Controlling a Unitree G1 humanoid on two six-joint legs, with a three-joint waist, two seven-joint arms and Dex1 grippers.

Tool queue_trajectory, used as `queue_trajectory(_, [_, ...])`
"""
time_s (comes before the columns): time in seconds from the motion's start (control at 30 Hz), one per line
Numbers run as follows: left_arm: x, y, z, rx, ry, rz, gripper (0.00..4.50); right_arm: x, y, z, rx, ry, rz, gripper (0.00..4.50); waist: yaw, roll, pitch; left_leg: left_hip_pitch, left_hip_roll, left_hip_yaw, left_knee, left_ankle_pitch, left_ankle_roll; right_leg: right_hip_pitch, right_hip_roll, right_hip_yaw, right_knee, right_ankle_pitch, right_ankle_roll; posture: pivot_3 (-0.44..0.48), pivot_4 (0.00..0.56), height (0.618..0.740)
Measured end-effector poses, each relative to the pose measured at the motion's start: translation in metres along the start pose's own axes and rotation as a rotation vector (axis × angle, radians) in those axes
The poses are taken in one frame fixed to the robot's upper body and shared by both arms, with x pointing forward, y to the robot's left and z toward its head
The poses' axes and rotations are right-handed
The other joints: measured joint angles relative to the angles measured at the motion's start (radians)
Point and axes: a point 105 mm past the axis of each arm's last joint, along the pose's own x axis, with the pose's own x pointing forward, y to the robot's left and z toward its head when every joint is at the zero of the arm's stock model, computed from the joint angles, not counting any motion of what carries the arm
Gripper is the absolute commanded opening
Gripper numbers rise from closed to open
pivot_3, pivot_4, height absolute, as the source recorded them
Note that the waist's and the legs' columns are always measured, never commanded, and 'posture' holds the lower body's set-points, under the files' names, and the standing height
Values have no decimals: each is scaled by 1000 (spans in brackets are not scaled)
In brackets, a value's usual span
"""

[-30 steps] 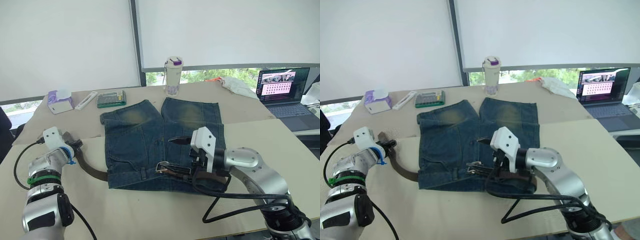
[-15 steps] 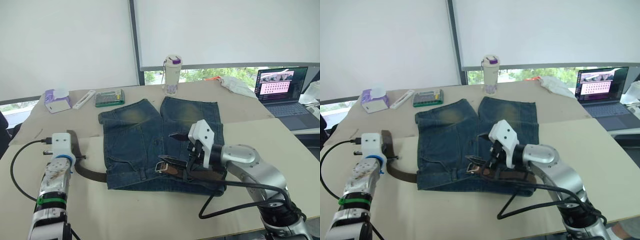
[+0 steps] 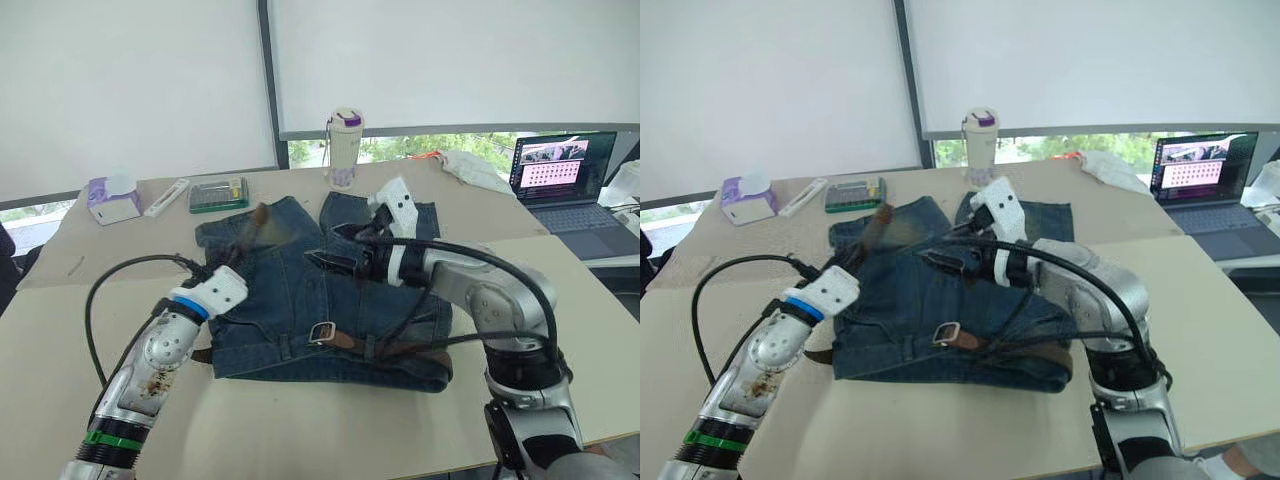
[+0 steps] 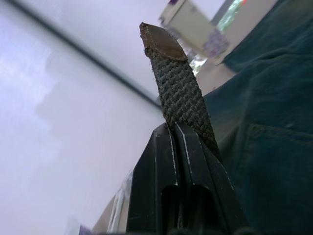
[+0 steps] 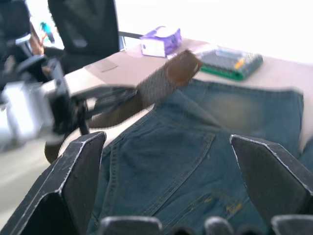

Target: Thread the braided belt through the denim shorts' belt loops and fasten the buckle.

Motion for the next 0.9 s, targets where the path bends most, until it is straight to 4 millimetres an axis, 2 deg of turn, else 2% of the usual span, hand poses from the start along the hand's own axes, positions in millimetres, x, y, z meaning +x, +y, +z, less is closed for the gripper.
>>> queue_trajectory(0.1, [6,-3,20,153,-116,-40,21,6,7,5,68,2,16,4500,-3,0,0,0,1,0,-3,0,0,-1,0,0,0,1,-1,0,150,740])
queue_trajectory(0.27, [10,-8,47,248,-276,-58,21,14,11,0,165,26,-7,4500,-3,1,0,0,0,0,-3,0,1,-1,0,-1,1,1,-1,0,150,740])
queue_trajectory(0.57, [6,-18,59,327,-370,-88,21,14,10,-5,312,23,-30,4500,-10,1,0,0,0,0,-4,1,1,-1,1,-2,2,1,-1,0,150,740])
queue_trajectory(0.7, [5,-20,62,367,-396,-88,0,14,10,-7,327,34,-34,3341,-13,1,-1,0,0,-1,-4,1,1,-1,1,-2,2,1,-1,0,150,740])
queue_trajectory(0.9, [4,-22,64,405,-414,-86,0,12,6,-9,333,41,-62,1313,-18,1,-1,0,0,-1,-4,1,1,-1,1,-3,2,1,-1,0,150,740])
